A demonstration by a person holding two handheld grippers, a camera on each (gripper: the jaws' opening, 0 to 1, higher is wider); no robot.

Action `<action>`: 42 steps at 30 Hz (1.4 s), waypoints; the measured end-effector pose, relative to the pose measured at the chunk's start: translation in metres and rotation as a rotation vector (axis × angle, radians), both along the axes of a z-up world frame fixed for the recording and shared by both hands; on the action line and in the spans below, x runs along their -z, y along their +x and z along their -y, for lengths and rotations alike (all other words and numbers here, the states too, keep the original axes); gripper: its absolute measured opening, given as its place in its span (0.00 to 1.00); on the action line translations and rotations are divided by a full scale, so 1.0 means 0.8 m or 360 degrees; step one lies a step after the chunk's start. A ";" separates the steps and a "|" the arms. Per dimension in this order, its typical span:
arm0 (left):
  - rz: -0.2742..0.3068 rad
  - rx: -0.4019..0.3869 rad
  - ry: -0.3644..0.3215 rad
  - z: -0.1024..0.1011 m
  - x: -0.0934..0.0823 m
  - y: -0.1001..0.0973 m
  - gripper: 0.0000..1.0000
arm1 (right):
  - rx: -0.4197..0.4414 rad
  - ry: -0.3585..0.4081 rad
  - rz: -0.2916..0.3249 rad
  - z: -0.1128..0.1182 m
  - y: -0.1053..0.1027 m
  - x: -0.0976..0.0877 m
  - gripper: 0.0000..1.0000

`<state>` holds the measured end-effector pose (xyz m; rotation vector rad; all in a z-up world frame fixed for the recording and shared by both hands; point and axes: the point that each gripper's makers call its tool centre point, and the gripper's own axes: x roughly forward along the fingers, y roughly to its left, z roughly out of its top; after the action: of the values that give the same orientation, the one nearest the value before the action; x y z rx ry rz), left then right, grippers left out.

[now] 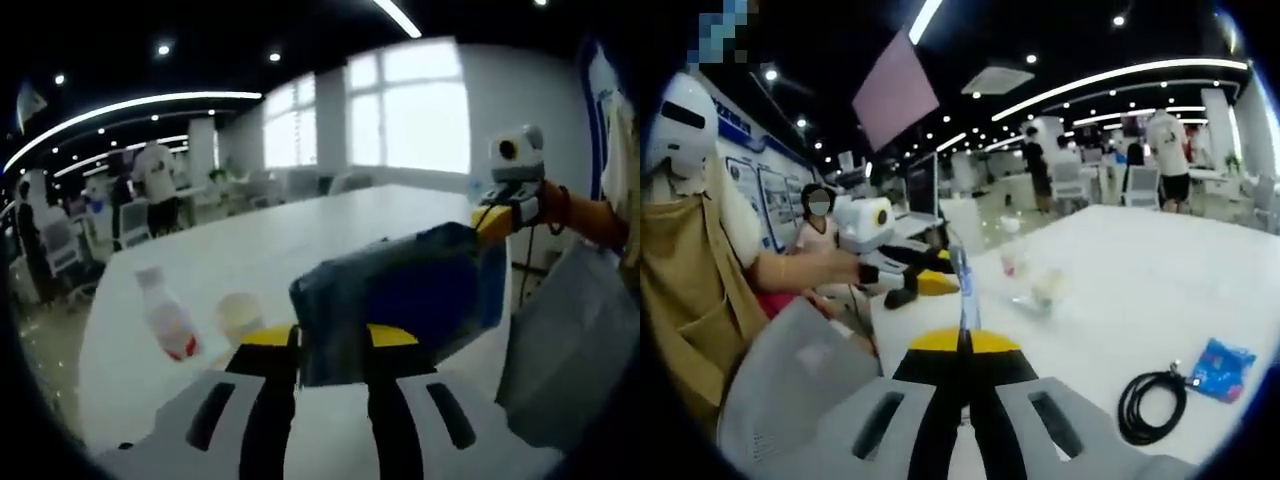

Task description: Arrange the tabletop items into an orderly group along one side of the table until the central work area is clear of visible clutter.

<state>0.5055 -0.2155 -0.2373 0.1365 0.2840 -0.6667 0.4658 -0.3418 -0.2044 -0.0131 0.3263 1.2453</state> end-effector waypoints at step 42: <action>-0.0132 -0.0138 0.0030 0.000 -0.030 0.006 0.00 | 0.0228 -0.0257 -0.0050 0.014 0.024 0.060 0.03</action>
<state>0.5101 -0.2155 -0.2132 0.1145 0.3738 -0.5846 0.4849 -0.3529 -0.2521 -0.1072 0.4467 1.0758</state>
